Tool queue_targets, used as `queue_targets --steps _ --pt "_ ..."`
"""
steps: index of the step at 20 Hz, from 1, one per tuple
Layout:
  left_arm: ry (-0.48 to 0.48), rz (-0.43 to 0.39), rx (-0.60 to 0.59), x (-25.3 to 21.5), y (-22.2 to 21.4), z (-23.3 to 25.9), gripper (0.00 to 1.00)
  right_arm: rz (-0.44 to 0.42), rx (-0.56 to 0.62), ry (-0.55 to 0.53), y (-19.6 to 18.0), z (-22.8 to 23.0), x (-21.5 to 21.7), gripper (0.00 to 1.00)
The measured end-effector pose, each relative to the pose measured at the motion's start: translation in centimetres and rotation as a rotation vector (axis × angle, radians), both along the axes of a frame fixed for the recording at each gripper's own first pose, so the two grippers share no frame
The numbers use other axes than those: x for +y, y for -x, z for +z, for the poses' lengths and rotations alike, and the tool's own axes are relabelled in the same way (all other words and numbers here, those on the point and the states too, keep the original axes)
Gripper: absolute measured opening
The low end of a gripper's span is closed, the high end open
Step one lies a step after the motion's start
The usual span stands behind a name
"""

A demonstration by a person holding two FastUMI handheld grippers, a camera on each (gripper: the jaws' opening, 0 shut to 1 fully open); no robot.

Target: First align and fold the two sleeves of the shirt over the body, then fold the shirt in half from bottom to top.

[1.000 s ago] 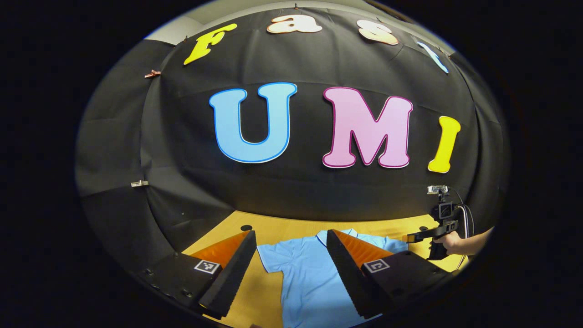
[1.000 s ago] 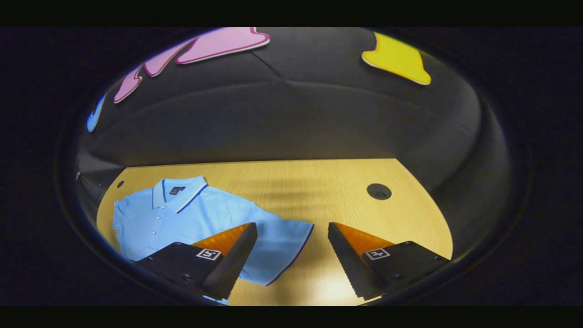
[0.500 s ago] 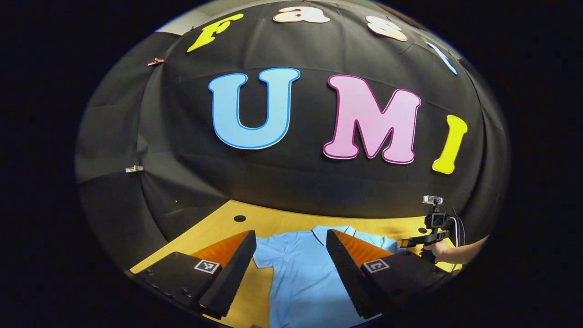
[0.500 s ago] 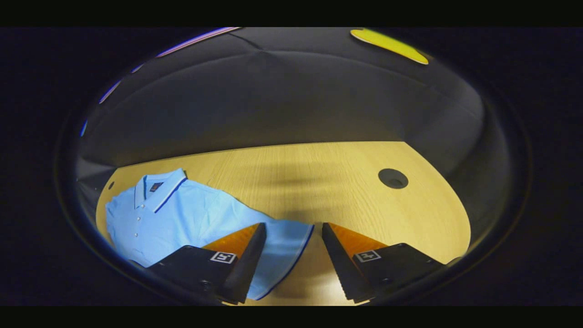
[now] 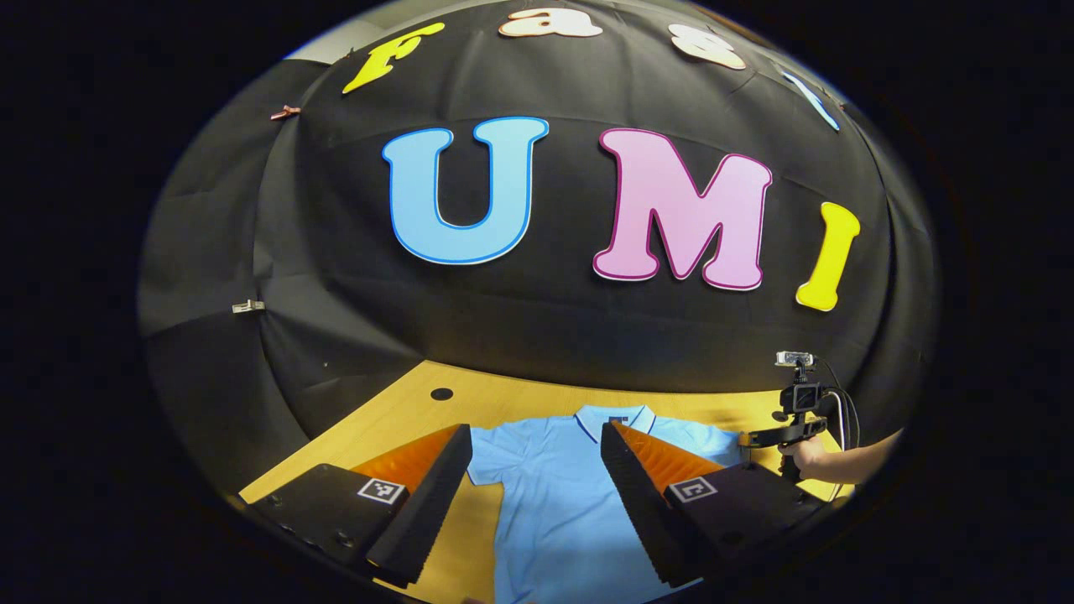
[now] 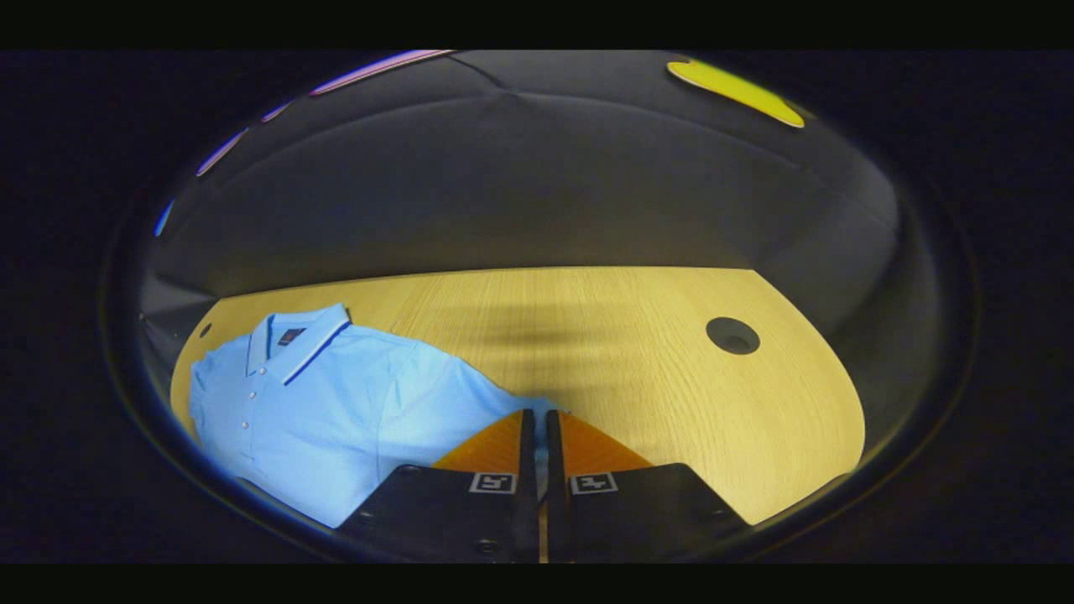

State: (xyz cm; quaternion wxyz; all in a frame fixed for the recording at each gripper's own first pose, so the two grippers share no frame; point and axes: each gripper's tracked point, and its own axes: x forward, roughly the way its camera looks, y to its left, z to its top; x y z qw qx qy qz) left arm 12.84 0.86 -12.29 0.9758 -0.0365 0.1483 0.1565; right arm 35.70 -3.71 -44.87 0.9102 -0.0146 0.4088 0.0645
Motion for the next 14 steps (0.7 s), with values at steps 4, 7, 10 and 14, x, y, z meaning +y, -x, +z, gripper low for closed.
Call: queue_targets --steps 4,7,10,14 --pt "0.008 0.003 0.006 0.3 0.3 -0.5 0.99 0.001 -0.006 0.006 0.0 0.5 0.0 0.06" --pt "0.006 0.005 0.004 0.7 0.6 -0.6 0.99 0.012 -0.058 0.036 -0.4 2.9 0.5 0.06" --pt "0.015 0.012 0.001 1.4 1.1 -0.8 0.98 0.020 -0.109 0.041 -0.7 6.0 2.0 0.06" --pt "0.041 0.027 -0.005 2.4 1.9 -1.1 0.99 0.081 -0.156 0.057 -0.1 9.1 5.6 0.06"
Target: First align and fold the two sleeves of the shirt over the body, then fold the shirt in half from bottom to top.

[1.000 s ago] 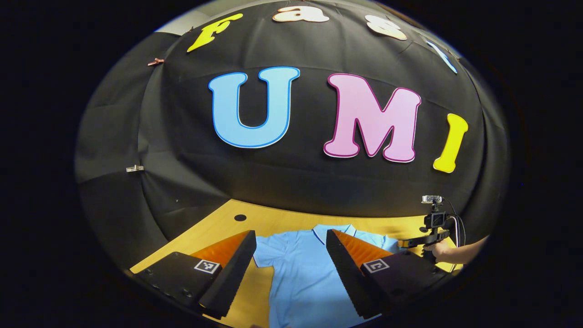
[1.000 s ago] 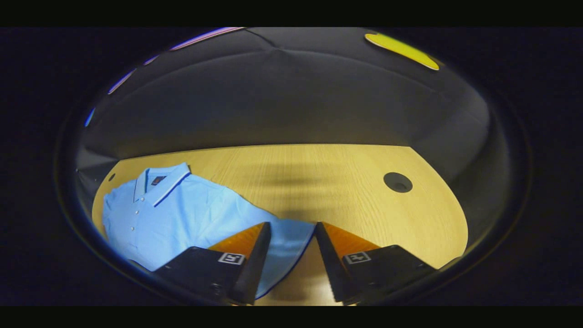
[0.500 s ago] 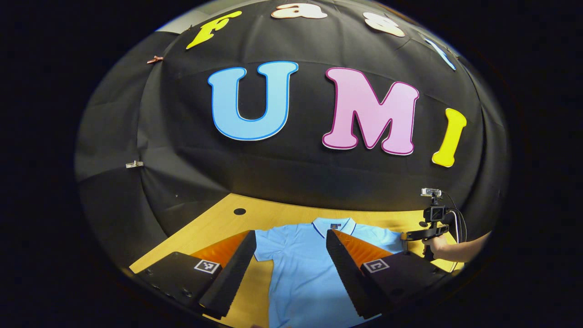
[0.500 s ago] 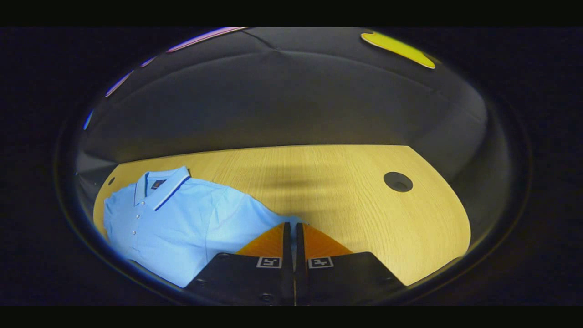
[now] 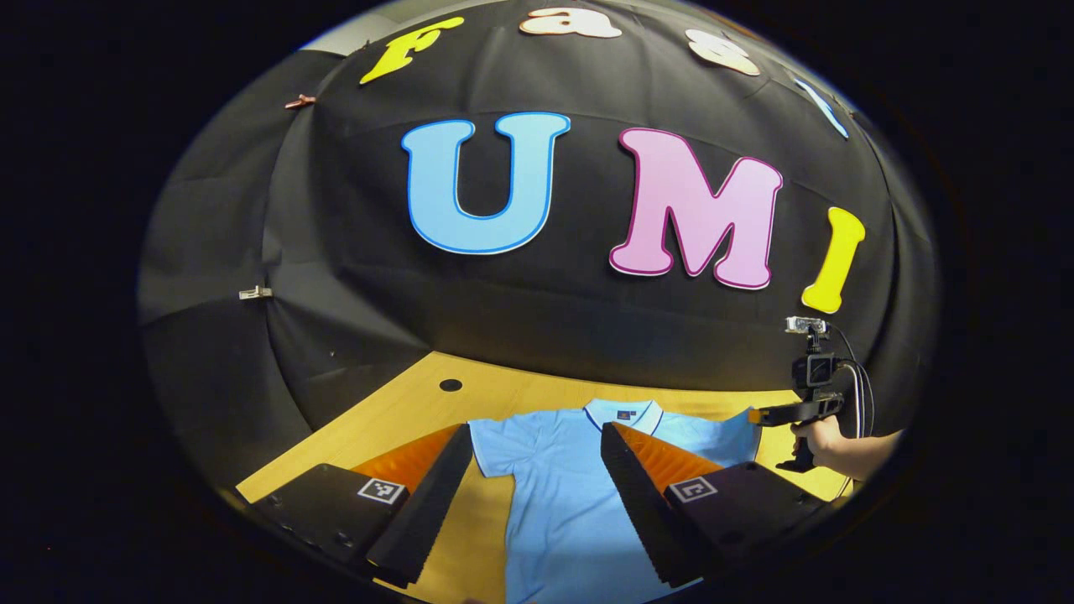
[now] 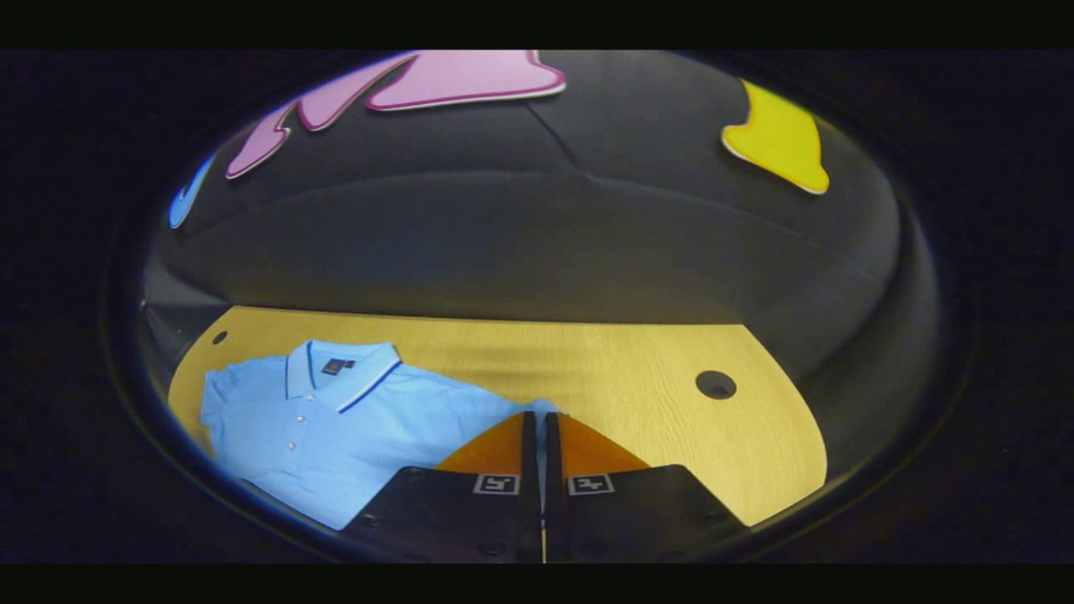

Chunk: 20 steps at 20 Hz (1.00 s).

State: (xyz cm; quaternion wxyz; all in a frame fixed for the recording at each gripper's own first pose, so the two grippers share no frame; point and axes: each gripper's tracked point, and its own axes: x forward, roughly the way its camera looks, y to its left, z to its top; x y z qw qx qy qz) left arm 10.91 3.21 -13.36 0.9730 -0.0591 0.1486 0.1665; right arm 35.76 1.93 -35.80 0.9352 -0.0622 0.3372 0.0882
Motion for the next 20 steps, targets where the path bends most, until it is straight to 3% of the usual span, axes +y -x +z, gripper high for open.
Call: queue_targets --steps 7,8,10,11,12,15,16,17,18,19,20 --pt "0.026 0.047 -0.004 2.9 2.8 -0.6 0.98 0.158 -0.012 0.016 3.6 1.3 11.2 0.06" --pt "0.033 0.056 -0.002 3.4 3.3 -0.9 0.98 0.183 -0.001 0.009 4.4 1.0 13.0 0.01" --pt "0.040 0.077 0.002 4.6 4.2 -1.4 0.98 0.234 0.023 -0.012 6.4 0.4 16.4 0.06" --pt "0.042 0.086 0.003 5.2 4.5 -1.6 0.98 0.263 0.038 -0.036 7.7 0.2 18.2 0.01" --pt "0.043 0.095 0.005 5.8 4.8 -1.9 0.98 0.302 0.063 -0.076 9.1 -0.4 20.4 0.12" --pt "0.044 0.106 0.010 7.3 5.0 -3.1 0.97 0.387 0.132 -0.177 13.4 -1.4 24.7 0.22" --pt "0.043 0.104 0.012 7.6 4.8 -3.6 0.97 0.402 0.140 -0.187 14.8 -1.4 25.0 0.30" --pt "0.042 0.101 0.014 7.9 4.5 -4.0 0.97 0.410 0.140 -0.194 16.0 -1.1 24.9 0.42" --pt "0.042 0.093 0.017 8.2 3.9 -4.6 0.97 0.406 0.133 -0.190 16.7 -1.1 24.4 0.61" --pt "0.040 0.084 0.017 8.3 3.1 -4.9 0.97 0.398 0.125 -0.190 17.4 -1.1 23.6 0.64" --pt "0.035 0.075 0.016 8.6 2.2 -5.5 0.97 0.387 0.113 -0.184 17.8 -0.9 22.5 0.85"
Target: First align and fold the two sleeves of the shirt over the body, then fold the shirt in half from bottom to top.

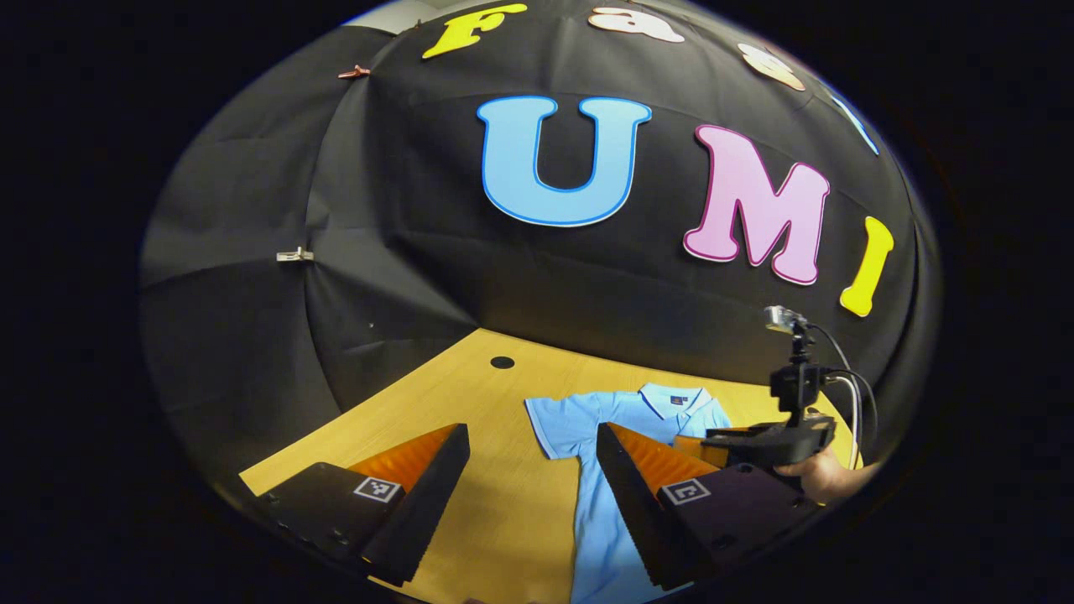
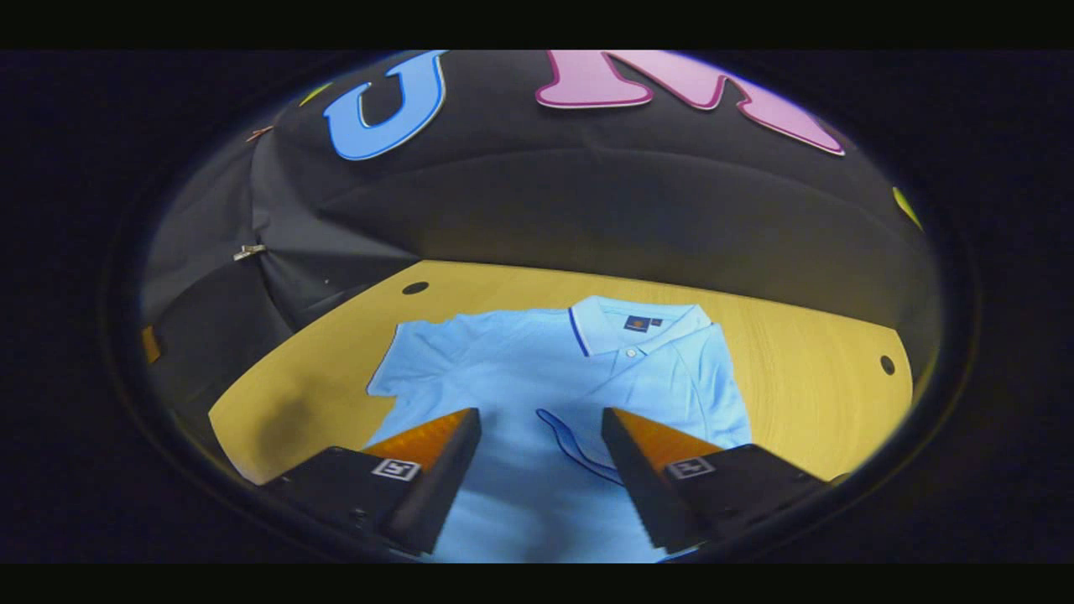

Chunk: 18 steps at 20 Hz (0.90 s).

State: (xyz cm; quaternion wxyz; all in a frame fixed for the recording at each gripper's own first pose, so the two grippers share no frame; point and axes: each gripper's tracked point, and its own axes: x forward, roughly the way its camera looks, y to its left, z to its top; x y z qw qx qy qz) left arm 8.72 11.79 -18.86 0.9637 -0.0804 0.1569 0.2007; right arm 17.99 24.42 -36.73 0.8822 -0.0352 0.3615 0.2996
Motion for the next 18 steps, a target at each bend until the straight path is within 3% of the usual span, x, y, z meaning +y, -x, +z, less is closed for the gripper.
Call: queue_targets --steps 2,6,7,9,10,12,13,18 --pt "-0.001 -0.014 -0.011 0.6 -2.2 -0.7 0.97 -0.030 -0.031 0.013 0.5 0.9 -2.6 0.95" --pt "0.048 -0.039 -0.020 1.5 -7.0 -3.6 0.97 -0.102 -0.107 0.036 0.6 3.1 -8.3 0.95" --pt "0.056 -0.041 -0.008 2.0 -8.3 -4.7 0.97 -0.121 -0.121 0.038 0.6 3.5 -9.7 1.00" --pt "0.055 -0.039 0.022 3.4 -10.9 -6.8 0.97 -0.162 -0.140 0.033 0.7 4.5 -12.3 0.95" --pt "0.051 -0.038 0.043 4.1 -12.4 -8.2 0.97 -0.182 -0.145 0.028 0.7 4.8 -13.4 1.00" --pt "0.033 -0.033 0.071 5.6 -15.1 -10.1 0.97 -0.219 -0.163 0.022 0.7 5.4 -15.8 0.95" --pt "0.030 -0.032 0.081 6.3 -16.5 -11.2 0.97 -0.234 -0.170 0.024 0.6 5.7 -16.9 1.00" --pt "0.064 -0.023 0.155 8.4 -22.1 -16.3 0.97 -0.304 -0.168 0.018 0.5 6.0 -21.0 0.99"
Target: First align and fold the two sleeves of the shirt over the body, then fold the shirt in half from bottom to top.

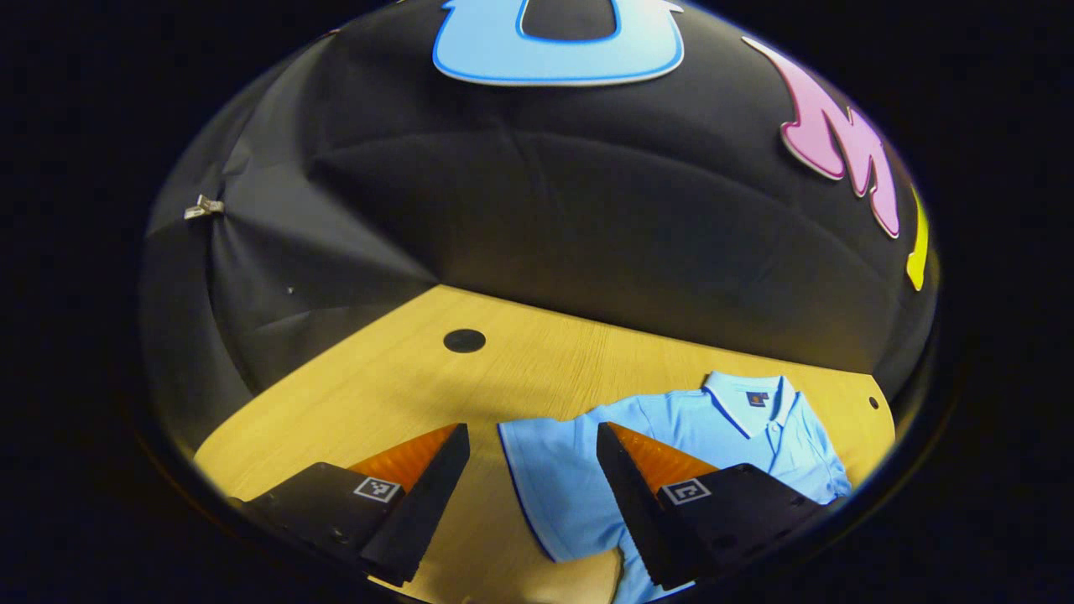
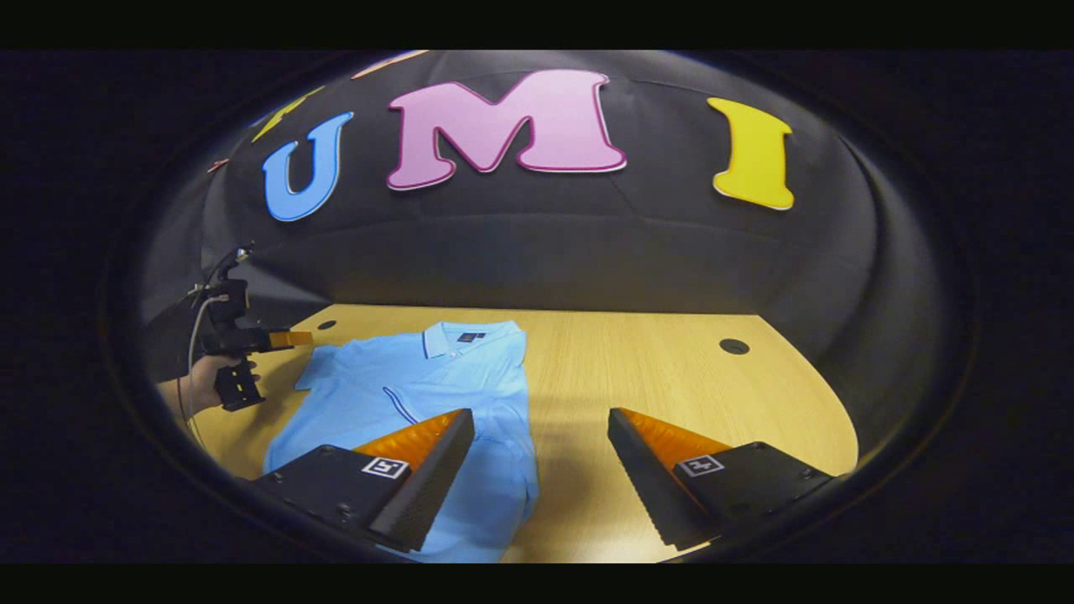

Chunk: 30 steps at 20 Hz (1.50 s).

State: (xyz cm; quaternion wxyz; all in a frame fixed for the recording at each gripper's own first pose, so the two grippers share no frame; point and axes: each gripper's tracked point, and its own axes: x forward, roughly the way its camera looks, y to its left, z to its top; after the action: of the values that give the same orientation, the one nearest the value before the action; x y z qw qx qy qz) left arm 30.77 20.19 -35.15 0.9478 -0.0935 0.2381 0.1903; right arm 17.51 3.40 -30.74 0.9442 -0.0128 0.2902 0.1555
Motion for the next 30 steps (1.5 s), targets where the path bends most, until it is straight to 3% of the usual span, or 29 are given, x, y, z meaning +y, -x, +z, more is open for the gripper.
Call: queue_targets --steps 4,8,10,11,13,14,15,16,17,18,19,20,24,27,29,30 --pt "-0.066 -0.020 0.094 1.0 -1.7 -3.3 0.97 -0.037 0.021 0.014 -0.2 -1.4 -2.2 1.00" --pt "-0.067 -0.054 0.127 0.9 -2.5 -4.4 0.98 -0.060 0.040 0.035 -0.1 -2.5 -4.0 1.00" --pt "-0.066 -0.101 0.152 0.0 -2.8 -4.7 0.90 -0.071 0.059 0.025 -0.1 -2.9 -4.2 1.00" --pt "-0.060 -0.134 0.159 -0.5 -3.1 -4.8 0.85 -0.075 0.066 0.017 0.0 -3.1 -4.2 1.00" --pt "-0.054 -0.169 0.170 -1.0 -3.2 -4.8 0.59 -0.080 0.070 0.011 -0.1 -3.4 -4.2 0.95" --pt "-0.055 -0.172 0.172 -1.2 -3.2 -4.8 0.46 -0.079 0.073 0.010 0.0 -3.5 -4.1 1.00" --pt "-0.049 -0.180 0.173 -1.4 -3.2 -4.9 0.34 -0.076 0.075 0.009 0.0 -3.7 -3.9 0.95" --pt "-0.050 -0.178 0.169 -1.3 -3.3 -4.7 0.33 -0.071 0.077 0.005 0.1 -3.8 -3.8 1.00" --pt "-0.050 -0.177 0.169 -1.3 -3.2 -4.7 0.19 -0.067 0.078 0.004 0.1 -3.9 -3.7 0.95" --pt "-0.053 -0.175 0.166 -1.2 -3.2 -4.5 0.16 -0.063 0.079 0.005 0.2 -4.0 -3.7 1.00" --pt "-0.054 -0.169 0.163 -1.2 -3.3 -4.5 0.10 -0.061 0.081 0.005 0.3 -4.1 -3.7 0.95" --pt "-0.064 -0.161 0.167 -1.2 -3.3 -4.4 0.08 -0.060 0.081 0.004 0.3 -4.0 -3.8 1.00" --pt "-0.160 -0.177 0.183 -2.3 -3.6 -2.5 0.06 -0.065 0.067 0.014 0.4 -3.7 -4.8 1.00" --pt "-0.171 -0.229 0.138 -5.6 -4.5 0.8 0.06 -0.078 0.065 0.005 0.6 -3.4 -5.4 1.00" --pt "-0.152 -0.273 0.107 -8.8 -5.1 2.6 0.06 -0.084 0.066 -0.003 0.8 -3.2 -5.6 0.95" --pt "-0.139 -0.296 0.092 -10.6 -5.3 3.4 0.06 -0.084 0.065 -0.004 1.0 -3.1 -5.7 1.00"
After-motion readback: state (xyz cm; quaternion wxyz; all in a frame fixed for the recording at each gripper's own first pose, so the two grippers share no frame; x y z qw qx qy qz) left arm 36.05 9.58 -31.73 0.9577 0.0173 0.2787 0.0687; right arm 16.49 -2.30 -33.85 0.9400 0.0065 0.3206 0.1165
